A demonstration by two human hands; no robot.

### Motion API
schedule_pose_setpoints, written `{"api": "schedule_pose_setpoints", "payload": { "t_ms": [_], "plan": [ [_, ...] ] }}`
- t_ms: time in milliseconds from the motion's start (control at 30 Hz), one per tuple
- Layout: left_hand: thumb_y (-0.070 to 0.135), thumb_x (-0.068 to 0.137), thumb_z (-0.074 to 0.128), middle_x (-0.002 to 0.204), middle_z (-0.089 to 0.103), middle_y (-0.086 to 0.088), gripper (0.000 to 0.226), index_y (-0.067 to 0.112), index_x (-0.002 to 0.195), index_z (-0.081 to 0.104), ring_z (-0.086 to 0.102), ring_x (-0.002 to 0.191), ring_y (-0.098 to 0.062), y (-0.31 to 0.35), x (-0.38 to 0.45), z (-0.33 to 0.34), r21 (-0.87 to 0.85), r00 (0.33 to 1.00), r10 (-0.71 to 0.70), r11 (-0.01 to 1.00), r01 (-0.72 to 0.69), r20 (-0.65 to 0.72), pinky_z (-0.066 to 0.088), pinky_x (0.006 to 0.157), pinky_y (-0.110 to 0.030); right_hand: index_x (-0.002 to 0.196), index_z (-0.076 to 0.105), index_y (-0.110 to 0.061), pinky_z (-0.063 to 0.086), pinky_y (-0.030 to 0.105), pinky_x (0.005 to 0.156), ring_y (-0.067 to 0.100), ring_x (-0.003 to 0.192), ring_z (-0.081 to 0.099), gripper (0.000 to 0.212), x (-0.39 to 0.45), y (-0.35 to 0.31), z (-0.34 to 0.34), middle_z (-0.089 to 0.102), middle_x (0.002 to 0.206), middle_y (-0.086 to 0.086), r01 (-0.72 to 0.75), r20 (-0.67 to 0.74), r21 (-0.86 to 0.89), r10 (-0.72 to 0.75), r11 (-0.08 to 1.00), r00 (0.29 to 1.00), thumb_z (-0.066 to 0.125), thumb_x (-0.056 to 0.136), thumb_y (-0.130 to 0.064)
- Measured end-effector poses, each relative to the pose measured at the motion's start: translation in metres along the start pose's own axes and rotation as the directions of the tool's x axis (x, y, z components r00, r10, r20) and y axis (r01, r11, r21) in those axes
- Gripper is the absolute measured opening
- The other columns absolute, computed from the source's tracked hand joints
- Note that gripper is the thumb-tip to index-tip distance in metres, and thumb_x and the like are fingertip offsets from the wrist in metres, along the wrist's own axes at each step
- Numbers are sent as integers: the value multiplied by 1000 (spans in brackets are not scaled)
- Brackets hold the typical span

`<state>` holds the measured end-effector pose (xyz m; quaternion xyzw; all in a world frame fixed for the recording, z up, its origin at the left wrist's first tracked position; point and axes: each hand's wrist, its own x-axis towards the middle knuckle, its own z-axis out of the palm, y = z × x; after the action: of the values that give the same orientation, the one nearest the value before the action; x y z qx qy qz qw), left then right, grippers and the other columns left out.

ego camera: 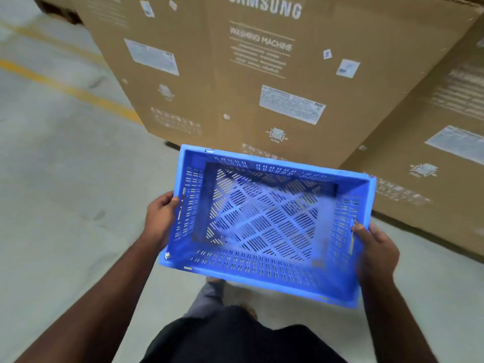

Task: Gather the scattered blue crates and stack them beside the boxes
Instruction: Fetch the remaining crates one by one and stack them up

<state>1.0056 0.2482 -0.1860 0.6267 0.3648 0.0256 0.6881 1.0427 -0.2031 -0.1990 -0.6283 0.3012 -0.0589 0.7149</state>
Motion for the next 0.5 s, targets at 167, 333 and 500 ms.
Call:
{"api": "schedule_pose_setpoints", "payload": {
  "t_ms": [167,333,500],
  "plan": [
    [12,102,55,89,77,4,21,19,98,74,68,78,-15,24,103,67,131,983,44,989,-68,180,57,87,-44,108,79,-18,53,36,82,17,88,60,27,56,11,24,76,105,13,28,-191,-13,-30,1000,981,79,81,-16],
    [11,95,56,94,76,-4,21,16,100,76,67,85,-22,13,192,124,197,962,0,979,-55,273,54,95,-56,115,76,-10,54,38,85,19,88,61,35,119,39,38,76,95,1,-5,-248,-27,-2,1000,969,75,80,-10],
    [6,93,56,89,74,-7,23,15,94,77,65,85,-26,-29,252,178,181,956,-73,983,21,284,53,94,-55,112,78,-11,53,33,78,18,81,60,34,190,87,37,74,83,-2,-38,-292,-42,24,998,956,74,79,-10]
  ]
}}
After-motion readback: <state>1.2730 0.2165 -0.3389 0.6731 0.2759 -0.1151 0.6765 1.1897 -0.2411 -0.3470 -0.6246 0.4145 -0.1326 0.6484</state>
